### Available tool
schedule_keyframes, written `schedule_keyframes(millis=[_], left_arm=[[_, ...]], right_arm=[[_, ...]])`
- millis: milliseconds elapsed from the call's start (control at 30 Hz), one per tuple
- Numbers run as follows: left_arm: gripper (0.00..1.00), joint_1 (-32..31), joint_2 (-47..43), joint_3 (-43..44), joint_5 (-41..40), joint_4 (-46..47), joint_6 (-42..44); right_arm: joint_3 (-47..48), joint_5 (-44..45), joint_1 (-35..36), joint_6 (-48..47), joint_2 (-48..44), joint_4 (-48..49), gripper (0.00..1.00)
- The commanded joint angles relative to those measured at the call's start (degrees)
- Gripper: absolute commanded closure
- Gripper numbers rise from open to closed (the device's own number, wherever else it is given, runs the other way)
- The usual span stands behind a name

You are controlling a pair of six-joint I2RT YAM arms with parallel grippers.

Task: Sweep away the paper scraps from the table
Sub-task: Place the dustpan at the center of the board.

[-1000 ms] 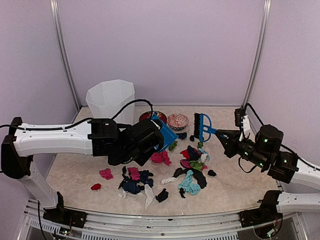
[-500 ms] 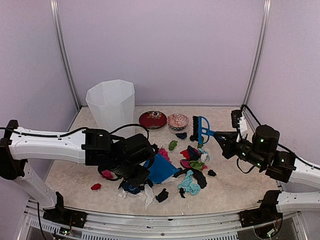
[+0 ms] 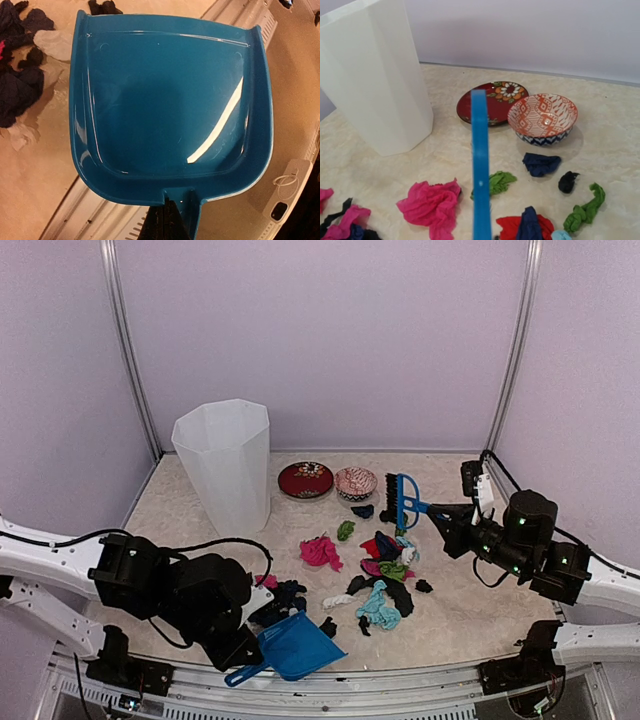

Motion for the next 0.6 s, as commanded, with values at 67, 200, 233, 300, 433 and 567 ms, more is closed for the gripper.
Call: schedule_keyframes(millis=[67,200,233,300,433,567], left_arm=[[1.0,-4.9,-7.0,-3.9,5.7,-0.9,-9.7],[1.0,-5.2,-8.7,-6.8,5.3,-0.8,-11.6],[1.0,-4.9,-8.4,-7.0,4.9,-0.6,-11.3],[1.0,-3.9,-7.2,-7.7,5.4,0.5,-10.4],[1.0,-0.1,-4.1,-9.7,7.6,2.0,-7.6],[1.0,2.0,-1.3,-10.4,10.0,3.9,-4.5]], right_arm=[[-1.0,1.2,0.3,0.3,0.2,-0.1,1.0],[-1.1,1.1,0.4,0.4,0.6,0.2,1.0],[-1.3,1.1,0.4,0.3,0.7,0.3,1.0],[-1.0,0.9,0.4,0.4,1.1,0.4,1.0],[-0.3,0.6,0.4,0.1,1.6,0.2,1.0],[-0.1,0.8,0.4,0.0,1.3,-0.2,1.0]])
